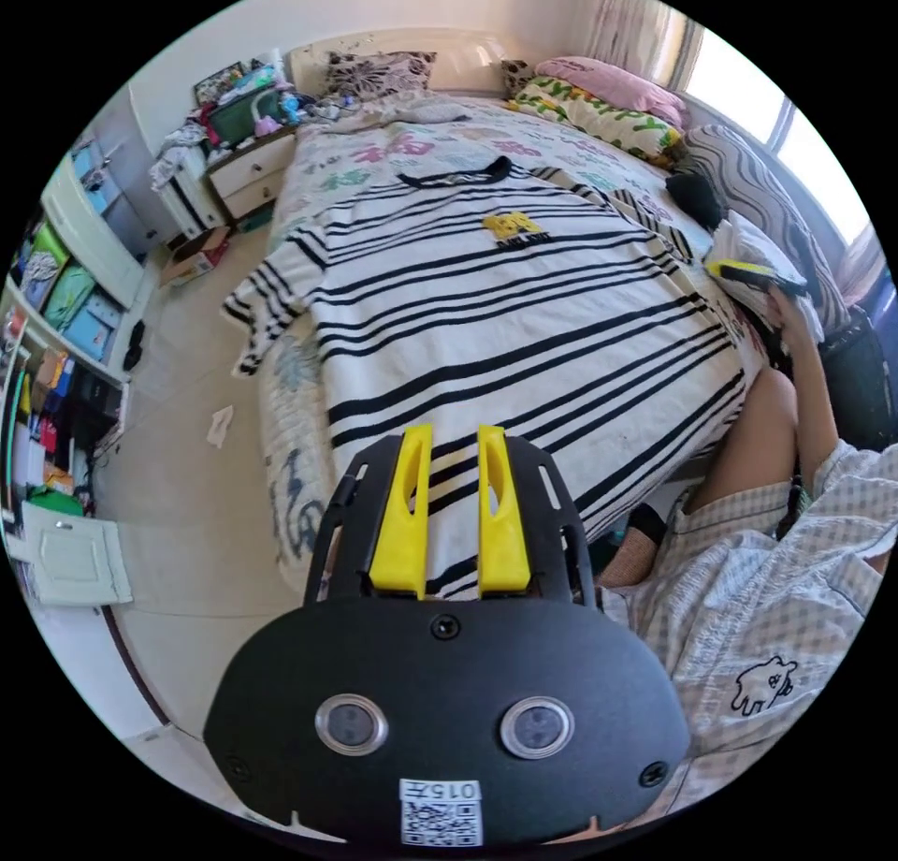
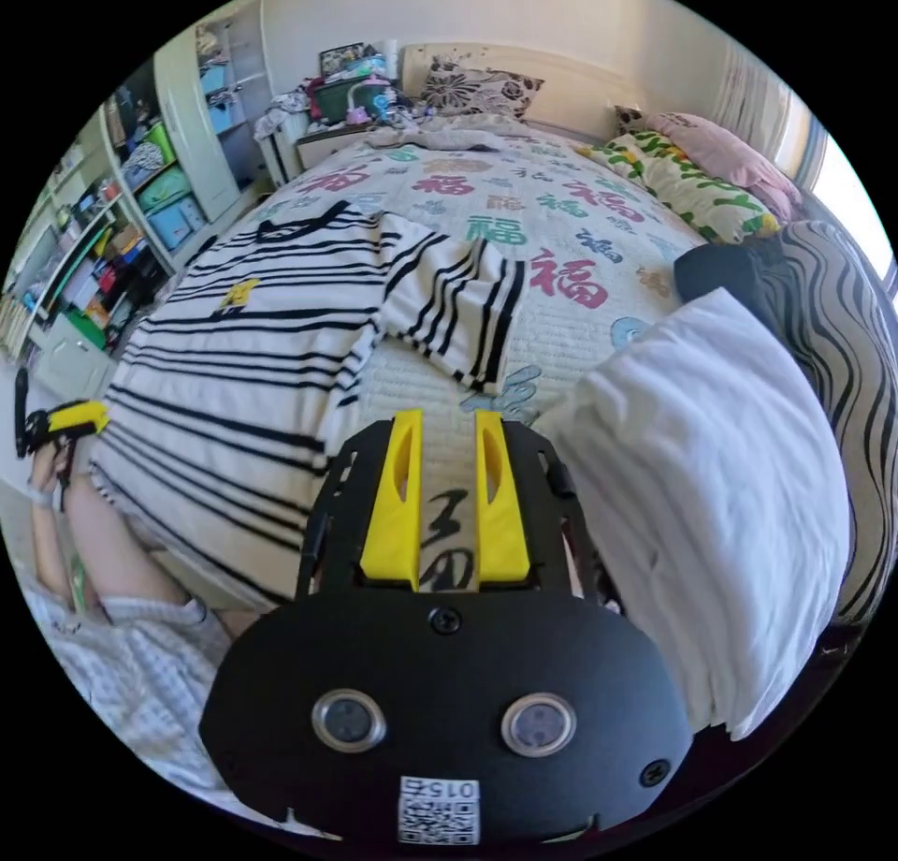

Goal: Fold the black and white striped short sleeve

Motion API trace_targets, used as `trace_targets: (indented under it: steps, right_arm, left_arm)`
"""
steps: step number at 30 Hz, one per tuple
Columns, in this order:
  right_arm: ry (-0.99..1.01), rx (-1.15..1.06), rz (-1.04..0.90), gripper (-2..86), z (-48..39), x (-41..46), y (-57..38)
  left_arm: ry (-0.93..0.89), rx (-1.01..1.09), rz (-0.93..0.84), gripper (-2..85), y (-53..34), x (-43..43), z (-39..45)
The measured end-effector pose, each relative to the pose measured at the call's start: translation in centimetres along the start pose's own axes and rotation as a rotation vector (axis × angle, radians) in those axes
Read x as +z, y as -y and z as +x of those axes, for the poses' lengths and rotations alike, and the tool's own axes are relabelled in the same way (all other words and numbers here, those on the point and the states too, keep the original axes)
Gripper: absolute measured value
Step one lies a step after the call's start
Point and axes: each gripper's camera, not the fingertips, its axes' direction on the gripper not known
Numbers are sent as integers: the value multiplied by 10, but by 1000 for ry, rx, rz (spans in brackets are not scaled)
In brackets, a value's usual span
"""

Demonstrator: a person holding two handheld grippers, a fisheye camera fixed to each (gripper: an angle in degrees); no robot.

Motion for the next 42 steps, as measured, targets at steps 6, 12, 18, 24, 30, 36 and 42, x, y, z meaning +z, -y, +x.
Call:
trace_targets:
  steps: [6, 12, 18, 24, 30, 36, 42]
  right_arm:
    - [243, -63, -249, 97, 0, 14, -23]
    - [215, -110, -268, 7, -9, 11, -13]
    - [139, -108, -293, -2, -11, 17, -10]
    - [211, -73, -262, 37, -1, 4, -4]
    - [40, 70, 55, 52, 18, -47, 12]
    - [-31, 120, 196, 105, 21, -35, 85]
    - [-33, 174, 17, 102, 35, 26, 111]
  left_arm:
    - [-135, -91, -79, 89, -14, 29, -47]
    - [-255, -81, -22, 12, -19, 33, -58]
    - [-159, -57, -45, 1, -14, 53, -46]
    - [-194, -21, -112, 26, 3, 64, -47]
    - [-118, -12, 34, 65, 44, 26, -36]
    - [-245, 245, 243, 69, 192, 24, 72]
    - [-355, 433, 254, 67, 358, 88, 233]
